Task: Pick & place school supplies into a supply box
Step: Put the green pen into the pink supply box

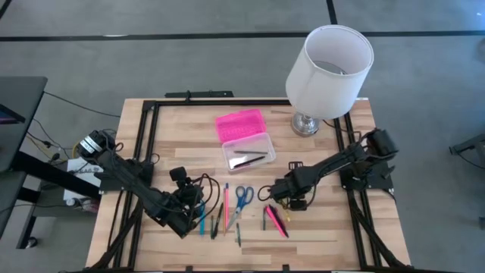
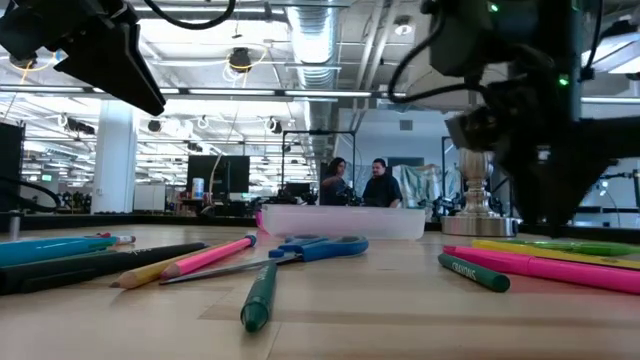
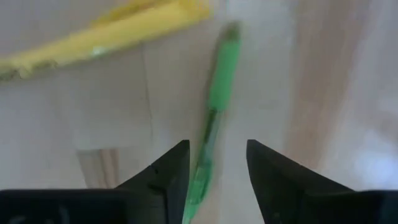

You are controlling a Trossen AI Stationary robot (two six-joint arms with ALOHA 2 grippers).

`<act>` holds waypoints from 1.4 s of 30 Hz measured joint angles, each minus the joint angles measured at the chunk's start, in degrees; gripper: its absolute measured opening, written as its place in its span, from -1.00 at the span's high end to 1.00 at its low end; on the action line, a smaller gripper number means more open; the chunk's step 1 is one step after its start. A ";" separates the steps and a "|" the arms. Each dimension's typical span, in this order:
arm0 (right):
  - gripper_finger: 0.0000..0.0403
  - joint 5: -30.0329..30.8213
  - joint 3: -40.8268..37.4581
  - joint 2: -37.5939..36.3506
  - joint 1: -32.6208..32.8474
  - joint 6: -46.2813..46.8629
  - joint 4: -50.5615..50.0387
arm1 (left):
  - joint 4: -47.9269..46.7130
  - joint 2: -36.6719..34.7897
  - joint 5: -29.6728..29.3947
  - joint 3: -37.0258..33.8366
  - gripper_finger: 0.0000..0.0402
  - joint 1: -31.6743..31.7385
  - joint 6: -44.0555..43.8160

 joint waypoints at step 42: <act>0.91 -2.64 -12.91 -6.45 -1.40 2.99 14.44 | 0.72 0.00 0.13 0.00 0.31 0.00 -1.31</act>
